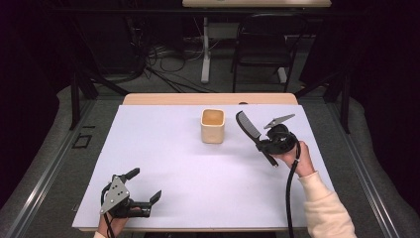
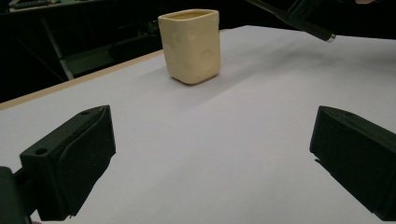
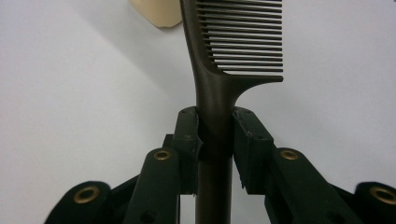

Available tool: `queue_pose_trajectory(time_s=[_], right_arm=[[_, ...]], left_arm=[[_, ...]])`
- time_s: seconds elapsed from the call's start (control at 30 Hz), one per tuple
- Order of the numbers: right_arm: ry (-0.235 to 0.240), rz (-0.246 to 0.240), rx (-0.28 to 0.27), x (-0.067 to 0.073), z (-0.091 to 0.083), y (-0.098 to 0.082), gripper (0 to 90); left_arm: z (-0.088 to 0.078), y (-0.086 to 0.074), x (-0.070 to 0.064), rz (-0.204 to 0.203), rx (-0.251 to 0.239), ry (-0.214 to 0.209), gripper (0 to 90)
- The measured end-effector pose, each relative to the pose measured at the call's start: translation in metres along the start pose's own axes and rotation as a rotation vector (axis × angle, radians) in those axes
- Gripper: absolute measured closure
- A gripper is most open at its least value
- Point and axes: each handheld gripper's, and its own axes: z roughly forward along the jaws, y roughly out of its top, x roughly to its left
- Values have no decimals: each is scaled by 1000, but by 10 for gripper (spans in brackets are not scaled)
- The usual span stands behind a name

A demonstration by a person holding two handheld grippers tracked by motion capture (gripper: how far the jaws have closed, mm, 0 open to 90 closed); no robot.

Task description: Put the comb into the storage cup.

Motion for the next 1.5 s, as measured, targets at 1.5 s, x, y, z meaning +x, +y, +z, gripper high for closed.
queue_pose_trajectory(time_s=[1.5], right_arm=[[-22,-43,-134,15,-4,21,727]], left_arm=[[1,0,0,-2,4,14,2]])
